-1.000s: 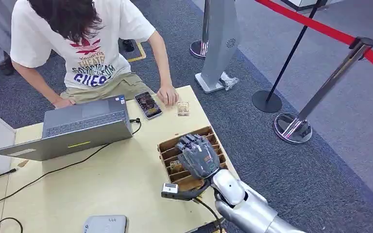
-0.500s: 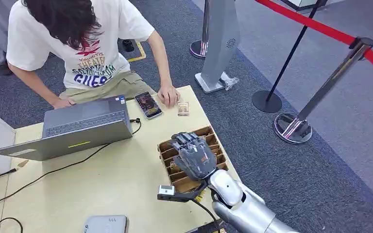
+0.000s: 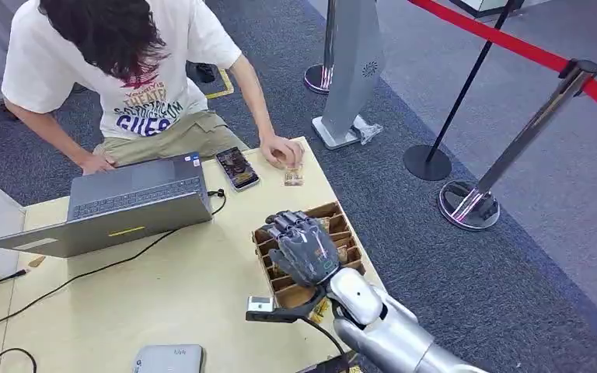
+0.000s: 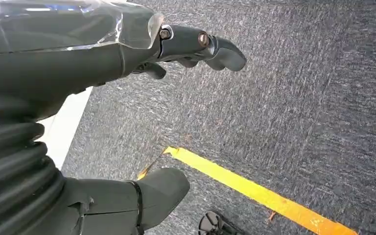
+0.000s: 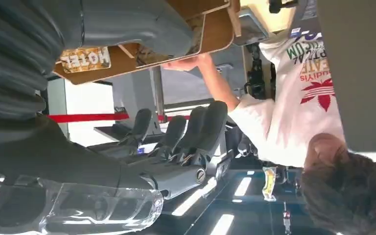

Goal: Pass the card to the sensor for recognition and then transmit it.

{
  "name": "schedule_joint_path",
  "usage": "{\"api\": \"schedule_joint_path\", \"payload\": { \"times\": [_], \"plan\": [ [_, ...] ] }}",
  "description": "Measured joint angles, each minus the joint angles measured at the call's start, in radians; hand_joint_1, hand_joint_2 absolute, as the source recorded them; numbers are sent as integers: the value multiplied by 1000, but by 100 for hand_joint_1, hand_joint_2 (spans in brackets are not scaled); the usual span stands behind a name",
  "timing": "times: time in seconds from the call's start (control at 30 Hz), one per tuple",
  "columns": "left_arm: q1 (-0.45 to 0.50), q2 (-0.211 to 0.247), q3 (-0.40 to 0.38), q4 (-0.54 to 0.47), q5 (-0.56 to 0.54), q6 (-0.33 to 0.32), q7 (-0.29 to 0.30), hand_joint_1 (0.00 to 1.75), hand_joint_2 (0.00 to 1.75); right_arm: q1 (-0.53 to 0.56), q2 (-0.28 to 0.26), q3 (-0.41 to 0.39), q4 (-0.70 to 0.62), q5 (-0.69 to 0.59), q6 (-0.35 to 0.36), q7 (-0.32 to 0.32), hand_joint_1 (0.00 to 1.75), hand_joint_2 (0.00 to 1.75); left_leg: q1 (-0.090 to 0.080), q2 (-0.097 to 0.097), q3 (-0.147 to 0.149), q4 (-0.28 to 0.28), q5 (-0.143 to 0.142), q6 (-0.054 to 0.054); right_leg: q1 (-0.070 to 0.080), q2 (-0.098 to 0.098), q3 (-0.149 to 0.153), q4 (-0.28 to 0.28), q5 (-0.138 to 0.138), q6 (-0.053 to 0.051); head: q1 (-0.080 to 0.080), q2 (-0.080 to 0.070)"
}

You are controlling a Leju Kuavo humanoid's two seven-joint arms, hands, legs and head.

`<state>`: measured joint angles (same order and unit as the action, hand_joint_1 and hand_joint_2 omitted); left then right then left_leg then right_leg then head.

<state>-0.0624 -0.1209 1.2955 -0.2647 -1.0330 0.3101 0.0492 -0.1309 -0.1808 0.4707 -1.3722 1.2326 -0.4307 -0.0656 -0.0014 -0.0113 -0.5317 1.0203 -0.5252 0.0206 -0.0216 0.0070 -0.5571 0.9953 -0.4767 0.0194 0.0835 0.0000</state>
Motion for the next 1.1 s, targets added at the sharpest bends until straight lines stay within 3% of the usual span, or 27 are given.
{"api": "schedule_joint_path", "payload": {
  "times": [0.13,0.53,0.6,0.63,0.67,0.9,1.1],
  "plan": [
    [-1,0,0,0,1,4,-1,0,175,-13,5,7,19,-13,0,0,80,175,0,0,0,0,0,0,0,0,0,0,0,0,0,0],
    [-3,0,0,0,19,11,-1,0,175,-55,17,35,79,-35,13,-10,96,175,0,0,0,0,0,0,0,0,0,0,0,0,0,0],
    [-3,0,1,0,24,13,-2,0,175,-65,19,41,91,-37,14,-13,115,175,0,0,0,0,0,0,0,0,0,0,0,0,0,0],
    [-3,0,1,0,26,14,-2,0,175,-69,21,44,96,-40,14,-14,115,175,0,0,0,0,0,0,0,0,0,0,0,0,0,0],
    [-2,0,1,0,27,15,-3,0,175,-74,22,47,102,-44,14,-15,134,175,0,0,0,0,0,0,0,0,0,0,0,0,0,0],
    [-2,-1,2,0,35,17,-11,0,175,-96,30,57,130,-52,15,-17,150,175,0,0,0,0,0,0,0,0,0,0,0,0,0,0],
    [-2,-1,2,-3,26,16,-19,0,175,-98,30,57,132,-53,11,-4,154,175,0,0,0,0,0,0,0,0,0,0,0,0,0,0]
  ]
}}
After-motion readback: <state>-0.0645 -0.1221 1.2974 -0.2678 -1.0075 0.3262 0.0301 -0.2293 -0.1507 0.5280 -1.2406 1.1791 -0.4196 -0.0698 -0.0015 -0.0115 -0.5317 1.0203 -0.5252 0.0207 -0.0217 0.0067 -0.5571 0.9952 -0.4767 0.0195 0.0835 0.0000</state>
